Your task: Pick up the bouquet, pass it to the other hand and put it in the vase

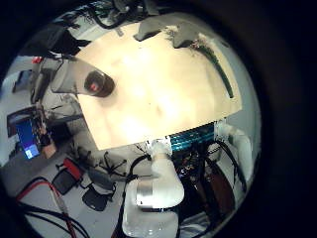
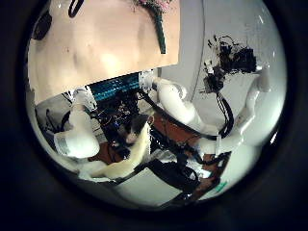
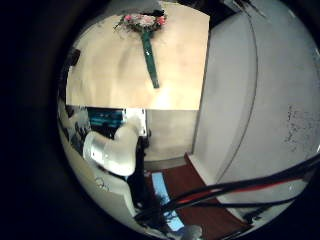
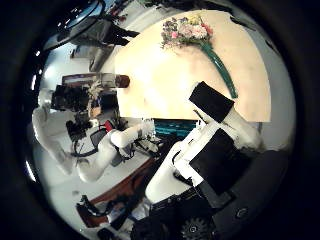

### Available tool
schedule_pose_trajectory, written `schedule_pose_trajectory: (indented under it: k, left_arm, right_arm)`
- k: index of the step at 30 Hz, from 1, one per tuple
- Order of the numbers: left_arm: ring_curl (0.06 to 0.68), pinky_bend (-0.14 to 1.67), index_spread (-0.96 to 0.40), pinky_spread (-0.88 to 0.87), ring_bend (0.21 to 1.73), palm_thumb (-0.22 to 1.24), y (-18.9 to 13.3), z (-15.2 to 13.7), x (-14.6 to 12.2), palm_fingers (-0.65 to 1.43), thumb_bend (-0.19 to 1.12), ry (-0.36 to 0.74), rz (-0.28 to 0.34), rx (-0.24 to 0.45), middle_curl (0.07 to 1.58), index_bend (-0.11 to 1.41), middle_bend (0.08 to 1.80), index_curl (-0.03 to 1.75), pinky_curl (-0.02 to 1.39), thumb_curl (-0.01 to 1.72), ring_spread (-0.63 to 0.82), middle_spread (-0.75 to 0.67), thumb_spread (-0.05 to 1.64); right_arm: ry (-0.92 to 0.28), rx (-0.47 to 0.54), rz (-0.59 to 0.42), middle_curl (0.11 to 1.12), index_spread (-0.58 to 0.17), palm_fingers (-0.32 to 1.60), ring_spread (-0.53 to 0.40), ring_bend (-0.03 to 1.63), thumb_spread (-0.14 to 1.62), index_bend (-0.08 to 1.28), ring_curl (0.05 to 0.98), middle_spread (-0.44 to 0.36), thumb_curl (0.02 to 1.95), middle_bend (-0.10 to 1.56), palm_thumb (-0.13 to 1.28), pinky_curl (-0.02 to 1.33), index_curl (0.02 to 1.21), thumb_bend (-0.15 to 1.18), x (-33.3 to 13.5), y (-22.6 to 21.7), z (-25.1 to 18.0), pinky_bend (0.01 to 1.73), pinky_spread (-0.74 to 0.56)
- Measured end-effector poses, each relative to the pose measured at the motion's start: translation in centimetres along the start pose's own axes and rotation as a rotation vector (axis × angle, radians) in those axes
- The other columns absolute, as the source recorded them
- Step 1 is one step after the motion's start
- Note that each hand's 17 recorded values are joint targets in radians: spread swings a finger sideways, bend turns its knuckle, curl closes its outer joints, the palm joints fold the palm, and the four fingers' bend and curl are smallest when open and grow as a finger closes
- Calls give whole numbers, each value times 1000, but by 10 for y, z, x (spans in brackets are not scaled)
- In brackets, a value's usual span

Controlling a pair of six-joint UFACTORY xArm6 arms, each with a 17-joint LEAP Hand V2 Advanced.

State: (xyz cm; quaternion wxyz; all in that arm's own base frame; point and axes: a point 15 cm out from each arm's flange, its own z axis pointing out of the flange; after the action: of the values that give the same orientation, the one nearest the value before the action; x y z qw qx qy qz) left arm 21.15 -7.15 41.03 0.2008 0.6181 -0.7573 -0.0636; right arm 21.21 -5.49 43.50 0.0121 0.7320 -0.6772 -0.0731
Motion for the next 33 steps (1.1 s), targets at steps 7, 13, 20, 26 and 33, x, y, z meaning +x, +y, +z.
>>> schedule_pose_trajectory:
  k: [7,13,20,26,33]
  left_arm:
    - [200,422,75,639,493,330,0,-9,-2,63,-24,34,-23,24,305,182,187,355,160,307,585,455,1042]
    - [202,421,75,639,488,331,-1,-6,1,63,-24,74,-26,16,304,181,187,357,159,307,586,454,1045]
    - [203,419,75,640,484,336,-5,-4,17,60,-24,63,51,3,304,177,189,357,159,305,590,454,1054]
    - [208,427,85,649,491,347,-9,-14,20,44,-21,6,152,31,305,171,189,348,162,307,588,456,1054]
    - [209,434,94,653,492,362,-17,-16,16,38,-21,-4,232,49,307,173,190,344,164,309,589,462,1059]
  right_arm:
    - [-3,-3,-35,361,-357,486,-14,731,1175,186,145,-3,411,295,706,28,360,-21,2,-8,-1,614,308]
    - [-17,-12,-51,361,-361,489,-14,734,1186,184,144,-4,405,293,693,22,358,-18,2,-9,-1,616,304]
    - [-40,-11,-17,363,-359,494,-25,752,1195,167,145,-15,401,296,685,16,350,-19,5,-10,2,630,290]
    - [-123,-9,157,374,-294,498,-16,833,1175,136,165,-10,373,336,584,28,305,-33,11,-20,11,738,276]
    - [-174,-87,301,390,-253,448,-3,864,1144,173,173,-6,364,392,546,14,296,-23,54,-62,51,772,252]
